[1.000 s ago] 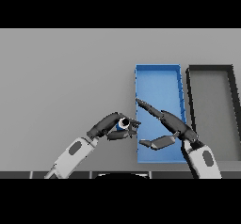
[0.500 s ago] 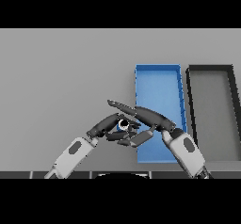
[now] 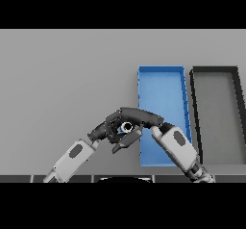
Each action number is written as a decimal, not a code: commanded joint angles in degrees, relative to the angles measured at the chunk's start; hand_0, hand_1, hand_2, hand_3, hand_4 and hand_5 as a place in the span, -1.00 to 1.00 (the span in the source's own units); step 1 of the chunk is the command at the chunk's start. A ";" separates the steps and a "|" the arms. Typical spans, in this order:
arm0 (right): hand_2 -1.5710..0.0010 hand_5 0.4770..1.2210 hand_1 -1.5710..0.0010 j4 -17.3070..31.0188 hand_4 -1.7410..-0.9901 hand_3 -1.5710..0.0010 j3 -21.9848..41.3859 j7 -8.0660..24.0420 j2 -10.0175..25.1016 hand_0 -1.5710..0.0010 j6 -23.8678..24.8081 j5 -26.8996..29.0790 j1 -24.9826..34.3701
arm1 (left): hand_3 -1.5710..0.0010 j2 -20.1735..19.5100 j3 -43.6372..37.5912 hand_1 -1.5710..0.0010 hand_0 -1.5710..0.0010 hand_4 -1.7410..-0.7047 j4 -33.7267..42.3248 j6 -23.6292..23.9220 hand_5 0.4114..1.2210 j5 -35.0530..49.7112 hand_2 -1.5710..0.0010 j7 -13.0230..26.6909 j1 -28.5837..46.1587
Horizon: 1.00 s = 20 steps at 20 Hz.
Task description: Pick up the blue pipe and place it into the blue bin.
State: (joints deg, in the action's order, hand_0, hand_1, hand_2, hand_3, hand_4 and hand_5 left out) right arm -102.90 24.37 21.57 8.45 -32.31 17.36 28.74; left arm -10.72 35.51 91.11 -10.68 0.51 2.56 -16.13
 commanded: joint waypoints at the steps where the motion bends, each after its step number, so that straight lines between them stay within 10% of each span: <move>1: -0.46 -0.49 -0.43 0.33 -0.52 -0.22 0.37 0.02 -0.14 -0.44 -0.22 1.48 -0.75 | -0.20 0.42 -0.48 -0.30 -0.35 -0.74 0.08 0.11 1.00 0.49 -0.23 -0.69 0.51; 6: -0.82 0.46 -0.81 0.44 -0.20 -0.74 2.00 -6.68 0.11 -0.82 1.72 0.73 -0.61 | -0.74 3.41 -2.00 -0.77 -0.79 -0.92 0.36 -1.39 1.00 3.14 -0.67 -3.62 2.55; 11: -0.94 0.82 -0.94 -0.16 -0.29 -0.92 3.33 -9.63 2.93 -0.94 3.56 0.68 -0.80 | -0.91 3.65 -3.50 -0.92 -0.93 -0.97 0.36 -1.99 1.00 3.32 -0.77 -2.56 2.87; 16: -0.98 0.94 -0.98 0.10 -0.33 -0.97 4.21 -7.28 3.23 -0.98 5.91 3.20 0.16 | 0.30 -0.07 -2.23 0.29 0.25 0.01 0.51 -5.56 1.00 -3.56 0.36 -4.30 1.32; 20: -0.99 0.98 -0.99 -1.08 -0.34 -0.99 5.04 -8.75 3.56 -0.99 5.76 3.27 -0.70 | 0.72 -0.20 -2.73 0.71 0.69 0.43 -0.06 -6.26 0.28 -6.37 0.74 -5.54 1.55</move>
State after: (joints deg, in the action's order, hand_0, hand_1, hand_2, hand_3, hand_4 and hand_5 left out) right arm -103.99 29.42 12.74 12.03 -26.65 20.74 28.01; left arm -10.92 32.80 91.05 -16.99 -5.86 -3.03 -14.55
